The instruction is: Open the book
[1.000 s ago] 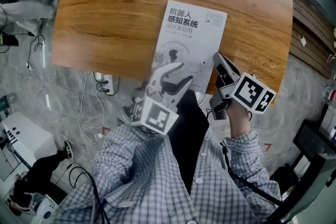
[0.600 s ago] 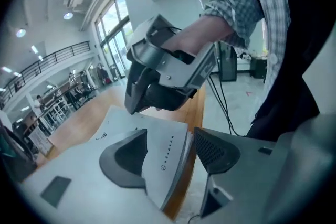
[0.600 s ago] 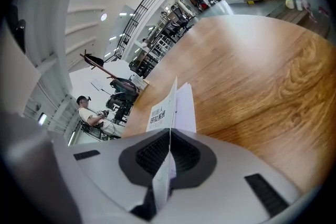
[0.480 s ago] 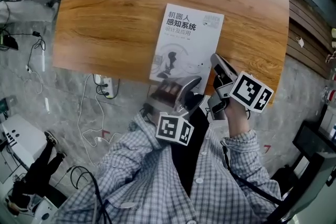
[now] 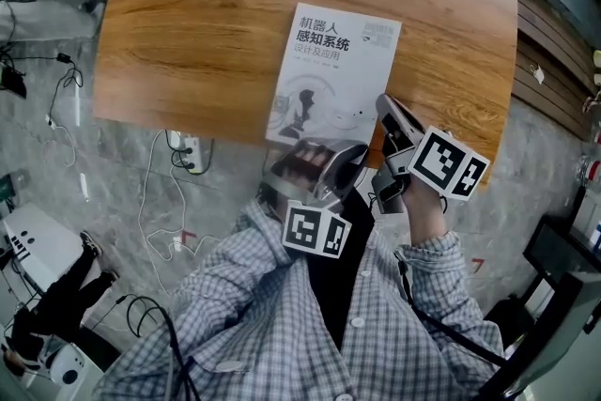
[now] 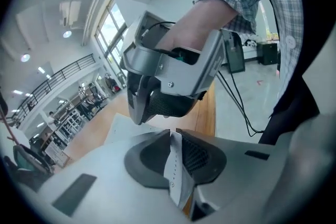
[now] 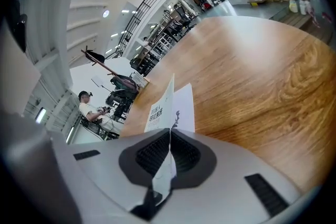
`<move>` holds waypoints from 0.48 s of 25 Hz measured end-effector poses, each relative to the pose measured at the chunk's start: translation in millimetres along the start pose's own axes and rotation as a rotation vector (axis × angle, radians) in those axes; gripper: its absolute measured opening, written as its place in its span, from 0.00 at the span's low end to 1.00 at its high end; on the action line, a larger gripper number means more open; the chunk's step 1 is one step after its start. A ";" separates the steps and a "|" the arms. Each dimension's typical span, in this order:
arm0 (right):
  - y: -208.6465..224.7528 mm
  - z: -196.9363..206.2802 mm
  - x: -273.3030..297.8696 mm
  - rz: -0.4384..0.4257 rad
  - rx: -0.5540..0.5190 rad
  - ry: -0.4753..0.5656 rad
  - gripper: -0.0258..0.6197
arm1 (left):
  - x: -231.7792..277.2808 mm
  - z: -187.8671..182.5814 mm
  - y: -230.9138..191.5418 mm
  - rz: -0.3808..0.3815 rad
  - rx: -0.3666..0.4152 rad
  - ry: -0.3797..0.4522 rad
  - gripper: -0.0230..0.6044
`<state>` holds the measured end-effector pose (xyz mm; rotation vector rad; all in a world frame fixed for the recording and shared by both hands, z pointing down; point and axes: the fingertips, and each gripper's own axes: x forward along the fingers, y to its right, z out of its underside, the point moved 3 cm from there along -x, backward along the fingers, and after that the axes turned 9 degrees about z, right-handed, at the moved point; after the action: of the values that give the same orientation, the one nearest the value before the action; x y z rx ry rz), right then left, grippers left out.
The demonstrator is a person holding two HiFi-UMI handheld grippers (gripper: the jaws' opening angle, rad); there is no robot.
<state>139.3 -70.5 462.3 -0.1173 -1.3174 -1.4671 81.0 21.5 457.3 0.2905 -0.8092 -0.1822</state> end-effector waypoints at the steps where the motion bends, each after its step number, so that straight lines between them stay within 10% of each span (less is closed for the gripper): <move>1: -0.2 -0.2 -0.5 0.002 -0.018 0.001 0.08 | -0.7 -0.3 -1.6 -0.002 -0.022 0.009 0.10; 12: -2.8 2.6 -28.3 0.071 -0.269 0.062 0.08 | -27.5 -6.3 -35.5 -0.058 -0.301 0.140 0.06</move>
<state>146.8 -51.4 442.5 -0.2888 -1.0507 -1.5686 65.2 -3.5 422.9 0.0419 -0.6243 -0.3305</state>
